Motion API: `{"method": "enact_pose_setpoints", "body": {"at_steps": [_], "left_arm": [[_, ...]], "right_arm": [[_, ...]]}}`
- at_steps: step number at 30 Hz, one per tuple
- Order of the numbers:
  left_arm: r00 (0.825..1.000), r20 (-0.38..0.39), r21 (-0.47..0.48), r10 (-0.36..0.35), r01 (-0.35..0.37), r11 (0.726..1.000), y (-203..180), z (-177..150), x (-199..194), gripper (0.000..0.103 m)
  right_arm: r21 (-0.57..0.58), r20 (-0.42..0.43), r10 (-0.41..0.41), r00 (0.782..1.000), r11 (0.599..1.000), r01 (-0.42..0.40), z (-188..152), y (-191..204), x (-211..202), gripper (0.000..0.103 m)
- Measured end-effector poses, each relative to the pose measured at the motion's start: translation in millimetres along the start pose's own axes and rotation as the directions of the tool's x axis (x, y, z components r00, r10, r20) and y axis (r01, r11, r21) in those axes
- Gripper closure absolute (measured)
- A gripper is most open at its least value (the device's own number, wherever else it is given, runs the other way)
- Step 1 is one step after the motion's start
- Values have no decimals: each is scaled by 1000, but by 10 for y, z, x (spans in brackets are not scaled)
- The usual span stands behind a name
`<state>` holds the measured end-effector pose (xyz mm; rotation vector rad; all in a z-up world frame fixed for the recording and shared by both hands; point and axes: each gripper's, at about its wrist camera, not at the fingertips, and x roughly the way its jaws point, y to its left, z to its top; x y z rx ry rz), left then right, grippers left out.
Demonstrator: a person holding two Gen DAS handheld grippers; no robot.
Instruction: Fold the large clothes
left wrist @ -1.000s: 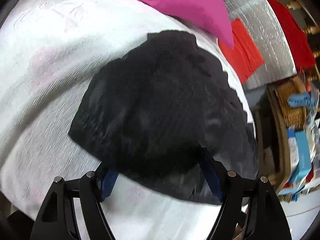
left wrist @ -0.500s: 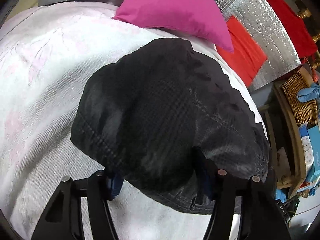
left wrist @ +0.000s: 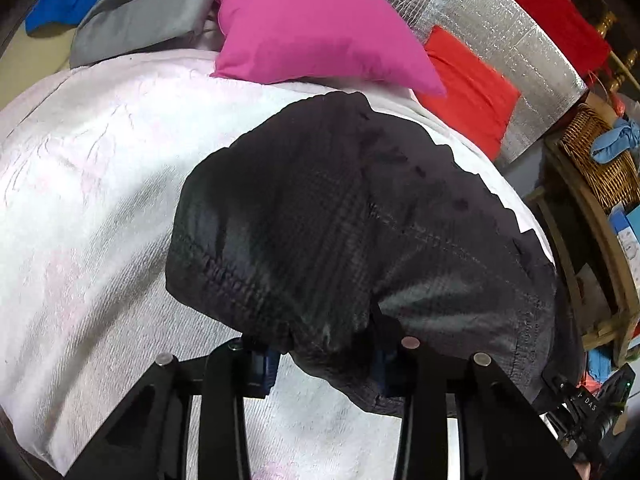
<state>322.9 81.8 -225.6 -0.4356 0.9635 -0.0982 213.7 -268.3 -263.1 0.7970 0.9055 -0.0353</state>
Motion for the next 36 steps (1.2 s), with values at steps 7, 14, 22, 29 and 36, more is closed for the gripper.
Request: {"method": "enact_pose_setpoints", "body": {"at_steps": [7,14,22,29,36], "left_arm": [[999,25,56,37,-39,998,-51,-62,-38,66],[994,71,123,83,-92,988,-149,-197,-128,67],[989,102,165,109,-125,978,-259,-307,-215,69],[986,119,211,120,-143,967,-325,-453,-312,69],[983,132,226,131,-158,961,-296,-528,-369,69]], "right_arm": [[89,-25,38,999,995,-35,9,-204,-47,58],[60,3,12,1000,998,-13,41,-231,-28,59],[-110,116,-97,989,988,110,30,79,-179,75],[-110,110,-90,990,989,102,30,26,-269,75],[-127,94,-88,992,987,99,-59,32,-329,75]]}}
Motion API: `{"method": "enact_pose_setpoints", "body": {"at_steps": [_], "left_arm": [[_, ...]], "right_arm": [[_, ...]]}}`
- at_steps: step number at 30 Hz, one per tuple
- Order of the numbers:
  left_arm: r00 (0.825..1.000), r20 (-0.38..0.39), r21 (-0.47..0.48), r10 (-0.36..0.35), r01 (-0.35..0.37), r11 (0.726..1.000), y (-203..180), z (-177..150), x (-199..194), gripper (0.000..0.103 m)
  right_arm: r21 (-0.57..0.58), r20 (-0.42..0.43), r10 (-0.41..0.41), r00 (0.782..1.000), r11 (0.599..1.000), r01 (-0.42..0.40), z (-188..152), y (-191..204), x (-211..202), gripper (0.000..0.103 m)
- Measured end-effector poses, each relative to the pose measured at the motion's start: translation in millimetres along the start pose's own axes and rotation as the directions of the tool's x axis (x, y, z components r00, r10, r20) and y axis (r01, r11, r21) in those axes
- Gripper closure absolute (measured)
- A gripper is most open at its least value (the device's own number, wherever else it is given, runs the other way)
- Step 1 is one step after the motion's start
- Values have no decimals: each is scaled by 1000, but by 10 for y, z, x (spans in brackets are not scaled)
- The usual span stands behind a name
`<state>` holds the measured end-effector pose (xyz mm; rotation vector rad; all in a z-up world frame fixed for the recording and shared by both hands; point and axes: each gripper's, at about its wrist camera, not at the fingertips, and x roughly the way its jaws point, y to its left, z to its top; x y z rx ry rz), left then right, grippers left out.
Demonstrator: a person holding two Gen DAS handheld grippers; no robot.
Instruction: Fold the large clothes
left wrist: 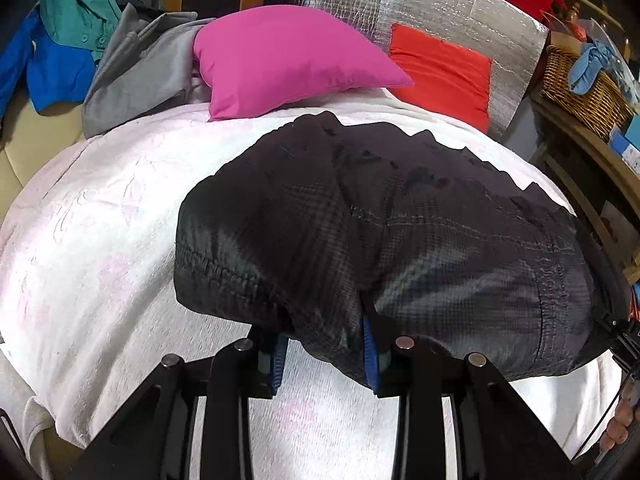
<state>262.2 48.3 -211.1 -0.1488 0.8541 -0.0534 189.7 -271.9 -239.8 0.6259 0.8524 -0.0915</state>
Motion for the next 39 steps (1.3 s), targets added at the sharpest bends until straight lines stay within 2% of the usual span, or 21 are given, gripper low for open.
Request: {"method": "enact_pose_setpoints", "body": {"at_steps": [10,17,20,21,22,23,26,28,30,31,33,35,37,39], "left_arm": [[1000,1,20,9,-9,1000,-22,-5,23,69],[1000,-7,19,5,-5,1000,-18,-18,25,67],[999,-37,-14,-4,4,1000,39,-4,61,61],[999,-45,-24,-9,8,1000,56,0,70,59],[998,-55,-37,-18,16,999,82,4,81,54],[997,-68,-53,-24,20,998,114,12,94,52],[993,-98,-118,-67,55,991,239,39,121,46],[991,-103,-144,-84,69,987,294,53,135,42],[992,-98,-115,-77,65,991,264,53,160,42],[993,-101,-93,-61,52,994,233,47,182,41],[992,-125,-48,-17,11,999,158,8,269,41],[993,-121,-33,4,-8,999,119,-7,243,41],[995,-101,-5,25,-26,1000,86,4,135,41],[997,-46,31,69,-68,997,31,-48,-122,40]], "right_arm": [[18,-42,-7,999,1000,8,76,-39,179,75],[42,-62,16,998,999,-14,74,-104,190,74],[127,-85,59,995,991,-48,77,-224,200,67],[169,-97,71,993,984,-54,84,-294,215,57],[202,-104,72,992,978,-49,86,-347,223,42],[259,-106,73,992,965,-43,86,-447,230,37],[355,-88,137,987,930,-97,102,-625,239,34],[343,-65,122,990,935,-93,122,-638,223,38],[255,-45,72,996,965,-58,139,-516,198,52],[201,-40,32,999,979,-23,143,-435,196,53],[146,-50,-21,999,989,28,138,-340,249,53],[144,-80,-25,997,989,36,145,-340,277,53],[119,-86,-39,996,992,49,158,-296,158,52],[75,-73,-64,995,995,70,117,-227,-25,45]]}}
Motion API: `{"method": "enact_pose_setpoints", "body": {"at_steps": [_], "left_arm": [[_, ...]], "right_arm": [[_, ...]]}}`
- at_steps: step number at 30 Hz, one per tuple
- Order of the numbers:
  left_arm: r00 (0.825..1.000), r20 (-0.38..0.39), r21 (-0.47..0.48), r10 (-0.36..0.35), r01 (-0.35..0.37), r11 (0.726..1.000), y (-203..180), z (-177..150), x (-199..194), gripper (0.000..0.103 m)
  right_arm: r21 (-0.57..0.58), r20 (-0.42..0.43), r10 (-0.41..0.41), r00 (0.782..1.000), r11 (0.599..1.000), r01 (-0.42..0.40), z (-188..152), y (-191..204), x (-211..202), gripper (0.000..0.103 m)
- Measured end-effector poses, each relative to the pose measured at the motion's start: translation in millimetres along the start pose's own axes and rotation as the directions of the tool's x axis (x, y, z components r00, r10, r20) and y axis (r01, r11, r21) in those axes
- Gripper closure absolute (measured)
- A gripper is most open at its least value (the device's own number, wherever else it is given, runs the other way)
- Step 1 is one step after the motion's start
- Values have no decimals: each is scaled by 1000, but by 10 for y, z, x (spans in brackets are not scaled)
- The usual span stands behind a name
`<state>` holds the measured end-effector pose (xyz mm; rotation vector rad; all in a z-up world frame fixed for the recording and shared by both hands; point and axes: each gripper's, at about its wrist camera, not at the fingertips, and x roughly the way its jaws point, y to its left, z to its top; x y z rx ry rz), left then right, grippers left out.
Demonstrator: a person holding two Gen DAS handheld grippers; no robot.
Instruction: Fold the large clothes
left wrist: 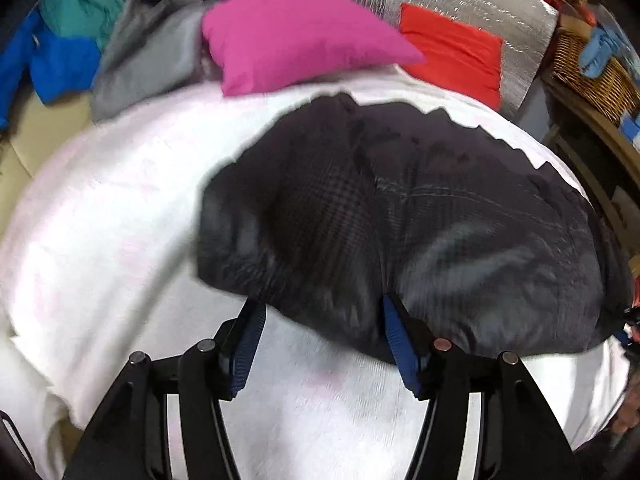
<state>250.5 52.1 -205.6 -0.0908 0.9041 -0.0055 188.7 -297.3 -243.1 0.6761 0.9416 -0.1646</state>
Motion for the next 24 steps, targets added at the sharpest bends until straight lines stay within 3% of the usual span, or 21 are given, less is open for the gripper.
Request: {"method": "enact_pose_setpoints", "body": {"at_steps": [3,8,13,15,18,24], "left_arm": [[994,97,54,50,-55,997,-81,-126,-413,37],[960,264,125,89,-126,984,-223,-255,-1234,25],[914,397,130,88,-151,980,-289,-280,-2061,23],[895,433,129,110,-182,975,-338,-350,-2308,10],[858,499,120,121,-206,971,-357,-412,-2658,6],[848,523,103,90,-167,980,-317,-411,-3086,5]], "right_arm": [[-42,37,-8,999,999,9,-196,18,-353,35],[-229,118,-72,990,969,97,-537,301,-958,35],[-362,261,-65,963,918,160,-737,782,-1696,33],[-402,321,-68,945,893,201,-814,971,-1939,32],[-428,384,-55,922,874,230,-902,1176,-2217,28],[-380,433,-56,900,894,239,-1063,1345,-2567,27]]}}
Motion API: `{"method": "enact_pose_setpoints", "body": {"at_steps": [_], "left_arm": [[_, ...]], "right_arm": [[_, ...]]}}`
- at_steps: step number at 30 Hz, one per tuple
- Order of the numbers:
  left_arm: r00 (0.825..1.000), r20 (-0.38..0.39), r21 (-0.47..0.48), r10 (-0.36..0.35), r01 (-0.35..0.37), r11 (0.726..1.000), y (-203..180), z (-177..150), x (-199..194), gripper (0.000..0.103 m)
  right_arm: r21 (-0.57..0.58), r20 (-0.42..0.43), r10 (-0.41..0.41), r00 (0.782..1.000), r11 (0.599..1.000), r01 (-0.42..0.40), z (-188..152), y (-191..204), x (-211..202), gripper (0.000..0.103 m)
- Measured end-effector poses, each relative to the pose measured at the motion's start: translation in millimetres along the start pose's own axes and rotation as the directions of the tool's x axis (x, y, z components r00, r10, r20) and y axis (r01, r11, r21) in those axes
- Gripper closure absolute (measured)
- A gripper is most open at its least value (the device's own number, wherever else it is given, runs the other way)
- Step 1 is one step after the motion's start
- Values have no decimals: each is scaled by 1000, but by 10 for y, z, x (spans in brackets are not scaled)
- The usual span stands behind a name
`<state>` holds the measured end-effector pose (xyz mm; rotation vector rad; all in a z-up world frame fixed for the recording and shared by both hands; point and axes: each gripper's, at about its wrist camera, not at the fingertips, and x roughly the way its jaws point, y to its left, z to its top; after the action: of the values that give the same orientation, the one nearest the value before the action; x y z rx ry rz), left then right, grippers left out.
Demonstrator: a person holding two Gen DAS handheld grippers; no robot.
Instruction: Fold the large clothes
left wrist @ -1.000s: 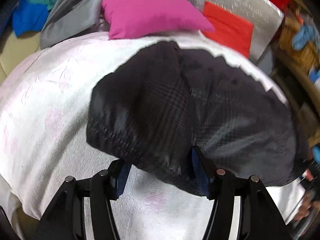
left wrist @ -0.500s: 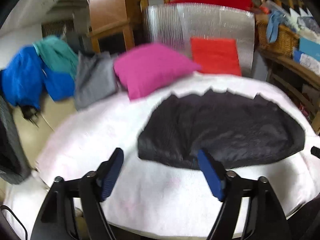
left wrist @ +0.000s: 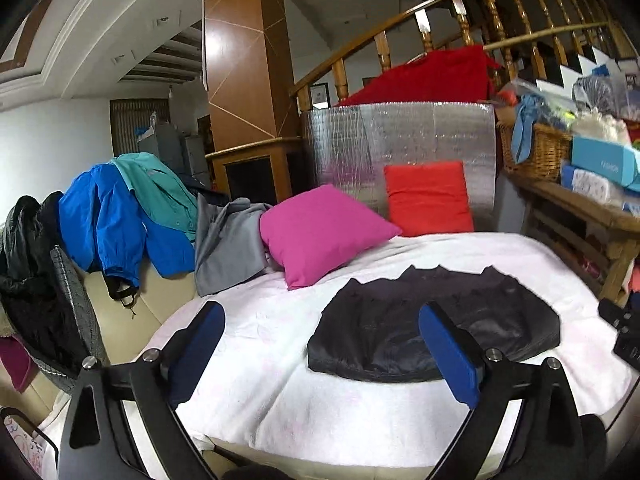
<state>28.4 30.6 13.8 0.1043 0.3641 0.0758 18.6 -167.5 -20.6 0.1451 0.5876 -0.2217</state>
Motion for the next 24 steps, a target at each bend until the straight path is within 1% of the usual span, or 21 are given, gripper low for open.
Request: {"method": "enact_pose_setpoints", "body": {"at_steps": [3,6,10,15,24], "left_arm": [[1000,13,0,3,-3,1000,-7,53,-100,5],[1000,22,-8,-5,5,1000,-2,89,-198,4],[999,33,-11,4,-3,1000,0,114,-300,4],[999,40,-21,3,-2,1000,25,123,-337,3],[1000,29,-19,-4,5,1000,-8,101,-303,3]], "right_arm": [[8,4,-11,1000,1000,11,-23,54,-127,27],[29,3,-8,1000,1000,8,-37,93,-222,27],[30,12,-8,1000,1000,8,-40,117,-301,27],[39,26,1,1000,999,-2,-21,109,-349,27],[40,21,9,1000,999,-9,-36,129,-345,27]]}}
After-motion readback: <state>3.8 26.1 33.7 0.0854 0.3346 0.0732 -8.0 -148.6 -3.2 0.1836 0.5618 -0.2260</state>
